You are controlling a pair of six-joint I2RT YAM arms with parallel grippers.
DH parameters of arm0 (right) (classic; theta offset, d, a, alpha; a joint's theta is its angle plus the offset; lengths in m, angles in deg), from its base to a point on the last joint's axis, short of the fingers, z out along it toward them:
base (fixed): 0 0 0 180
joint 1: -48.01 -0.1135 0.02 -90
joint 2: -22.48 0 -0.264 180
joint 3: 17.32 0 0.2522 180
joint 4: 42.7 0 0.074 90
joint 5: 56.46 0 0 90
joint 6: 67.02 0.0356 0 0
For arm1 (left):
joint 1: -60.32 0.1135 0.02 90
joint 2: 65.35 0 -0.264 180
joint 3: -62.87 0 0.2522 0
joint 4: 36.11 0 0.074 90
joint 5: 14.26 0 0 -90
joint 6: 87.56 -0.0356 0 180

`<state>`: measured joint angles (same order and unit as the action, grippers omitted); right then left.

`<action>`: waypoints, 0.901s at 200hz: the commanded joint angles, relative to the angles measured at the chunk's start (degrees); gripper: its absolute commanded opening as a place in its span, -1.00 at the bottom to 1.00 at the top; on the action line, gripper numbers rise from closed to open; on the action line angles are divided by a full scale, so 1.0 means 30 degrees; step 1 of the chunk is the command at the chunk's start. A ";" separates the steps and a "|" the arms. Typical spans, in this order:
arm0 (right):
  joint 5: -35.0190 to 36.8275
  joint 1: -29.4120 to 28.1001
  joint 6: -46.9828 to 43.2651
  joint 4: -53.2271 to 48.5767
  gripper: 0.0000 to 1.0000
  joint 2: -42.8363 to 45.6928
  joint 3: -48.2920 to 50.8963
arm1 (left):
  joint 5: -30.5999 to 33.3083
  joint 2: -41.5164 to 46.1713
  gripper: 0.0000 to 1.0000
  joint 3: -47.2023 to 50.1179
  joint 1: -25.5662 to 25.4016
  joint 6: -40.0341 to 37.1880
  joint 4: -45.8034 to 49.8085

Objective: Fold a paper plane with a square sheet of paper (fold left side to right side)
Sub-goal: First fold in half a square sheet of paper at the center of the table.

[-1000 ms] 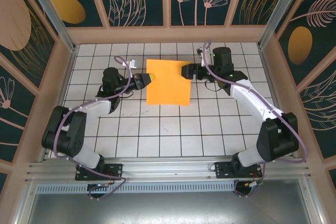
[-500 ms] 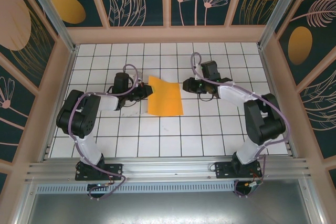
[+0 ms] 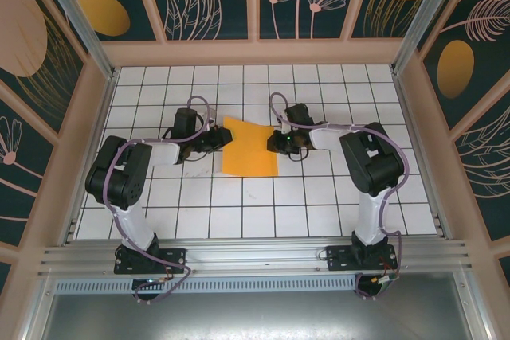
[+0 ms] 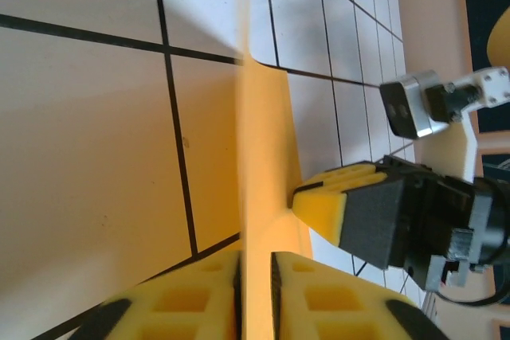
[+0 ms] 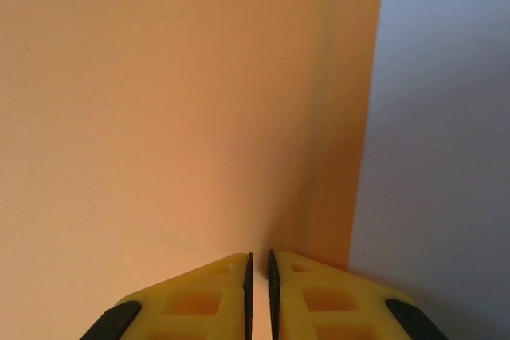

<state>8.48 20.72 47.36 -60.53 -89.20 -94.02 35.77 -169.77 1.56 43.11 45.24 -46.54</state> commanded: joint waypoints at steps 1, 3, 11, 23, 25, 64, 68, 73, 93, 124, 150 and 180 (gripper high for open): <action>0.0724 -0.0132 -0.0092 -0.1083 -0.68 -0.0435 -0.0408 | -0.0791 0.0214 -0.36 -0.0351 -0.0151 0.0610 -0.0311; 0.0755 -0.0154 -0.0083 -0.1112 -0.68 -0.0446 -0.0408 | -0.0834 0.0231 -0.34 -0.0351 -0.0151 0.0672 -0.0389; 0.0873 -0.0176 -0.0140 -0.1258 -0.68 -0.0531 -0.0408 | -0.1067 0.0320 -0.26 -0.0367 -0.0235 0.0950 -0.0589; 0.0968 -0.0179 -0.0216 -0.1362 -0.68 -0.0613 -0.0364 | -0.1517 0.0330 -0.15 -0.0536 -0.0370 0.1316 -0.0805; 0.0970 -0.0173 -0.0239 -0.1365 -0.68 -0.0615 -0.0375 | -0.1616 0.0326 -0.14 -0.0588 -0.0396 0.1361 -0.0871; 0.0714 -0.0163 -0.0222 -0.0911 -0.67 -0.0694 -0.0291 | -0.2419 -0.0162 0.01 -0.1287 -0.1259 0.2507 -0.1678; 0.0672 -0.0162 -0.0217 -0.0905 -0.67 -0.0723 -0.0300 | -0.2433 -0.0253 0.02 -0.1316 -0.1319 0.2699 -0.1906; 0.0677 -0.0175 -0.0208 -0.0870 -0.67 -0.0716 -0.0284 | -0.2485 -0.0378 0.03 -0.1358 -0.1403 0.2950 -0.2225; 0.0489 -0.0163 -0.0217 -0.0609 -0.66 -0.0722 -0.0247 | -0.2730 -0.1022 0.06 -0.1607 -0.1684 0.3838 -0.3329; -0.0437 -0.0111 0.0084 0.0834 -0.64 -0.0130 0.0102 | -0.2652 -0.2170 0.05 -0.2371 -0.2024 0.4239 -0.3693; -0.0758 0.0078 0.0277 0.1784 -0.59 0.0973 0.0359 | -0.2508 -0.2769 -0.02 -0.2607 -0.2085 0.4639 -0.4123; -0.1086 0.0690 0.0760 0.2958 -0.34 0.2864 0.1132 | -0.2227 -0.3109 -0.15 -0.2608 -0.2114 0.4703 -0.4126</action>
<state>7.09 21.16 48.13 -56.42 -87.10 -92.21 29.26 -177.81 -4.71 37.05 58.27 -56.29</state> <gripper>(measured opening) 0.291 0.447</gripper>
